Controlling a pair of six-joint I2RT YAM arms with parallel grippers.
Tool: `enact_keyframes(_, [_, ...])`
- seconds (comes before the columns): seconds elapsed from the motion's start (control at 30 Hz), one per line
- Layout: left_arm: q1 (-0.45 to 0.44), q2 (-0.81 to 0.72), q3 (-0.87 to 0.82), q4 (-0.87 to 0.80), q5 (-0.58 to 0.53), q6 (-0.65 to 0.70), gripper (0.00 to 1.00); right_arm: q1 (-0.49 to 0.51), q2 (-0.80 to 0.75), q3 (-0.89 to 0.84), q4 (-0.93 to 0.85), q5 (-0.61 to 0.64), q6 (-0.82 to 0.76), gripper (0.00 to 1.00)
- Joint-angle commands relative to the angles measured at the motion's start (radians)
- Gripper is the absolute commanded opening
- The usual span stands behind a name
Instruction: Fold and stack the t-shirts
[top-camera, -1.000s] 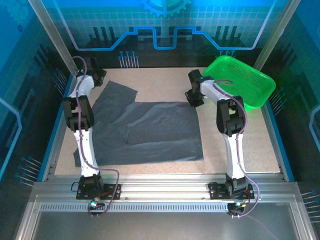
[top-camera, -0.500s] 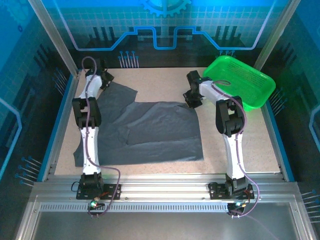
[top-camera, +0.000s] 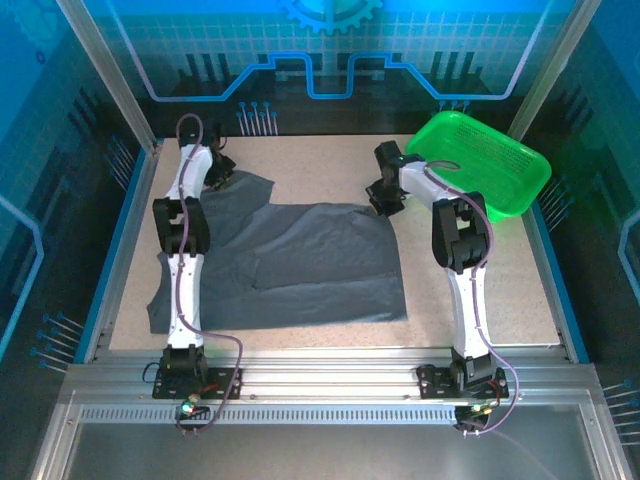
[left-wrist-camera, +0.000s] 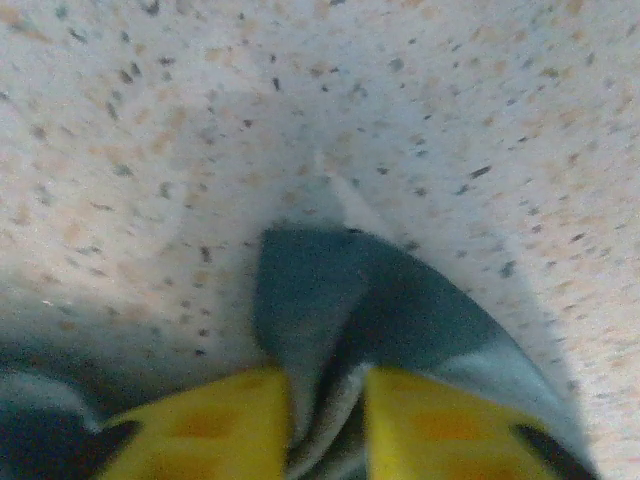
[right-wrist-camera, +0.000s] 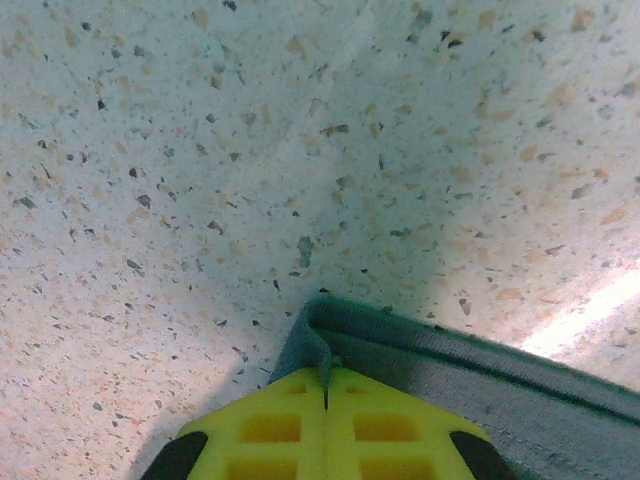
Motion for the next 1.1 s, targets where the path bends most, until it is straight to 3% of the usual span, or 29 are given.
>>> enact_keyframes(0.0, [0.020,0.044,-0.007,-0.122,-0.006,0.009,0.00,-0.011,0.015,-0.015,-0.009,-0.019,-0.022,0.00])
enact_keyframes(0.23, [-0.001,-0.139,-0.063,0.008,-0.074,0.078,0.00,-0.019,0.002,0.012,-0.028,0.004,-0.104,0.00])
enact_keyframes(0.4, [-0.025,-0.436,-0.432,0.221,-0.095,0.073,0.00,-0.032,-0.024,0.017,-0.010,-0.011,-0.167,0.00])
enact_keyframes(0.73, [-0.021,-0.857,-1.003,0.388,-0.087,0.039,0.00,-0.050,-0.057,0.047,-0.050,-0.036,-0.309,0.00])
enact_keyframes(0.87, [-0.021,-1.010,-1.174,0.401,-0.099,0.020,0.00,-0.046,-0.101,-0.004,-0.042,-0.054,-0.342,0.00])
enact_keyframes(1.07, [-0.018,-1.281,-1.420,0.358,-0.211,-0.012,0.00,-0.046,-0.205,-0.125,-0.027,-0.045,-0.384,0.00])
